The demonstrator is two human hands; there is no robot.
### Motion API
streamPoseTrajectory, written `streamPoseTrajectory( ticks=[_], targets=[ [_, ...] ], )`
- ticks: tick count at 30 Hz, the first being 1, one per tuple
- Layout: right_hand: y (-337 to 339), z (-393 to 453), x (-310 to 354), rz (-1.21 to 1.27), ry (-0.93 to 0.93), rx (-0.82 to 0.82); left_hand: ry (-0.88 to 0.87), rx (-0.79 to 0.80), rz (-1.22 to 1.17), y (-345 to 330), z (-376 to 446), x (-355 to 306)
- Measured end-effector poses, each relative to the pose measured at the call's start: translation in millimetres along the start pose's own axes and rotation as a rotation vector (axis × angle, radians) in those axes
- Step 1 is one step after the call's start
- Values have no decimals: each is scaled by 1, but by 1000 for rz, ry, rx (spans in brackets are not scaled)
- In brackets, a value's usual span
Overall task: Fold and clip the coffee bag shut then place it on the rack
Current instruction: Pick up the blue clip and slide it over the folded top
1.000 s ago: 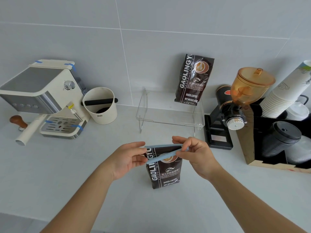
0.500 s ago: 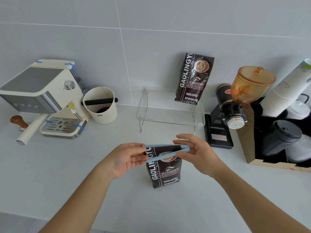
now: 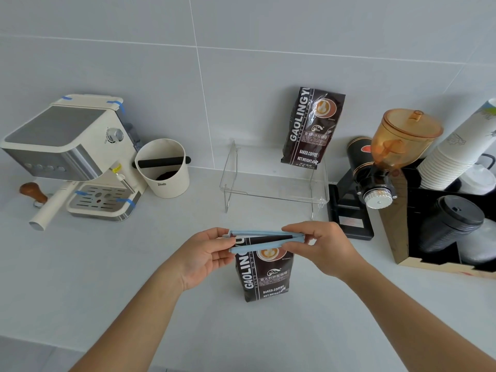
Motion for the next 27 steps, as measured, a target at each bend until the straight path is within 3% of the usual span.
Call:
streamPoseTrajectory(
  ticks=[14,20,27],
  targets=[
    [-23,0,7,18,31,126,-84,50,-4,-1,-5,-3],
    [-26,4,2,79,-6,131,-165,123,202,-3,-11,-6],
    [-27,4,5,121,11,96,-307,37,413,5,-13,-9]
  ],
)
Point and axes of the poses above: each hand's wrist, its own z-axis towards the middle knuckle, its own y-axis out of the back of the hand, x = y × z, the point moved 7 cm from there along z, towards the middle knuckle, and after that the axes turned 4 degrees about -y, right-handed, at the moved point
